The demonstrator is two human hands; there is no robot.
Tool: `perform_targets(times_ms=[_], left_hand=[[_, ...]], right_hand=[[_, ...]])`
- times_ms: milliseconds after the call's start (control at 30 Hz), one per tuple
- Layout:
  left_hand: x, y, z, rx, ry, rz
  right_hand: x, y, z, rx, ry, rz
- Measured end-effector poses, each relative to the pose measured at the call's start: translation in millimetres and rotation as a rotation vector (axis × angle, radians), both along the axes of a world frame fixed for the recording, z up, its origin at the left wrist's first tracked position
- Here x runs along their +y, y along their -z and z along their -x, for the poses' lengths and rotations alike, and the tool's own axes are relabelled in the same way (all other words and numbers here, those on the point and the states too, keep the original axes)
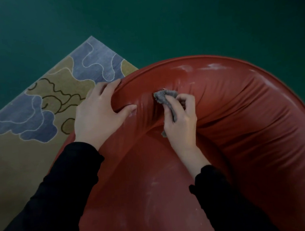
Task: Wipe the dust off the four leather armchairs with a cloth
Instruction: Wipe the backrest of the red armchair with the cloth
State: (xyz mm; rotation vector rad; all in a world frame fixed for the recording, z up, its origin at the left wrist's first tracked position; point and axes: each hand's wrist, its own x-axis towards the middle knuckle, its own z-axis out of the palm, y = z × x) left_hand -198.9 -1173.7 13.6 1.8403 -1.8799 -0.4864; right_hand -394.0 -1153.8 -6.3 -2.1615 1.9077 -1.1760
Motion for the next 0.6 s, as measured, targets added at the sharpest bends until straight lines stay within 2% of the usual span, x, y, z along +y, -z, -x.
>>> perform_targets(times_ms=[133, 267, 433, 600], left_hand=[[1, 0, 0, 0.014, -0.001, 0.006], [1, -4, 3, 0.056, -0.016, -0.026], [-7, -7, 11, 0.047, 0.005, 0.043], [-38, -9, 57, -0.005, 0.138, 0.125]], right_hand=[[-27, -13, 8, -0.037, 0.069, 0.028], [-32, -2, 25, 0.071, 0.003, 0.019], [-35, -5, 80, -0.003, 0.286, 0.021], [-48, -9, 72, 0.014, 0.132, 0.055]])
